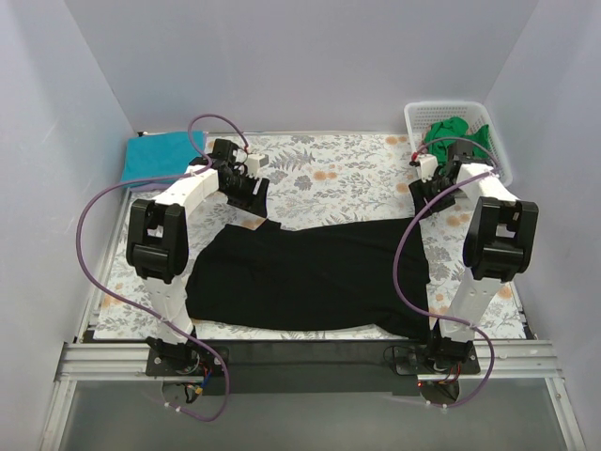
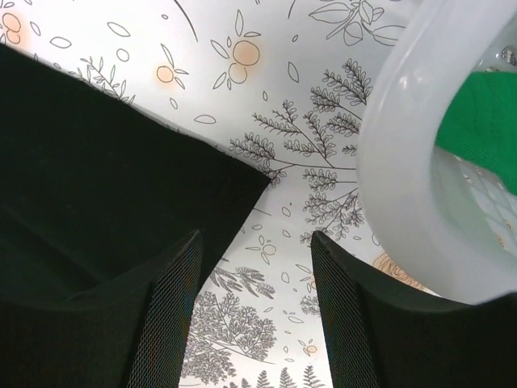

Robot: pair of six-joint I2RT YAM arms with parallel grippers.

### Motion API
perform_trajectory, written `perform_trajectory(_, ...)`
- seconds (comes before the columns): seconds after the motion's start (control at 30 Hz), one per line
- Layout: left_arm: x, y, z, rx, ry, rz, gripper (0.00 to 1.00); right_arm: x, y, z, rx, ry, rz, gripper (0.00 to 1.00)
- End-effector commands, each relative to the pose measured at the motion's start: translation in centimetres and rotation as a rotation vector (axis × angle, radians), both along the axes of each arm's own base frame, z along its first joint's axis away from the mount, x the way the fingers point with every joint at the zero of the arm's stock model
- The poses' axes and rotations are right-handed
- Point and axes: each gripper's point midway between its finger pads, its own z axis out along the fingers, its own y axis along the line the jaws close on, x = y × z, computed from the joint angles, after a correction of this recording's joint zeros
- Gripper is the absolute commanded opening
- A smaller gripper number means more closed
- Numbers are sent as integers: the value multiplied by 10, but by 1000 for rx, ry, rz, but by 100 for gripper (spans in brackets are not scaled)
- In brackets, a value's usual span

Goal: Fold and stack the t-shirts
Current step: Flatten the tshirt out

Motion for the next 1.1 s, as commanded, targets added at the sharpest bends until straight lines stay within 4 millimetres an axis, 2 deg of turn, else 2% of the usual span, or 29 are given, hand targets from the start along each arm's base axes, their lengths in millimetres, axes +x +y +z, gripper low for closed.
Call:
perform_trajectory(0.0, 13, -8, 23, -33, -69, -2, 63, 11, 6, -8, -4, -34, -17, 64)
perform_trajectory(0.07, 12, -9, 21, -34, -63, -5, 68, 13, 8, -12, -7, -41, -16, 64)
perform_trajectory(0.33, 10, -11, 17, -35, -52, -2, 70, 14, 13, -37, -16, -5, -8, 63)
perform_trajectory(0.6, 10, -11, 12, -34, -44, 1, 70, -8, 25, -60, -27, 31, 16, 59)
perform_trajectory(0.9, 12, -10, 8, -25, -41, 8, 71, -19, 20, -78, -57, 48, -1, 52)
perform_trajectory(0.97, 12, -11, 8, -29, -39, 12, 71, -23, 21, -80, -57, 55, 2, 49)
perform_trajectory(1.07, 15, -12, 7, -30, -43, 15, 71, -25, 24, -74, -37, 45, 5, 34)
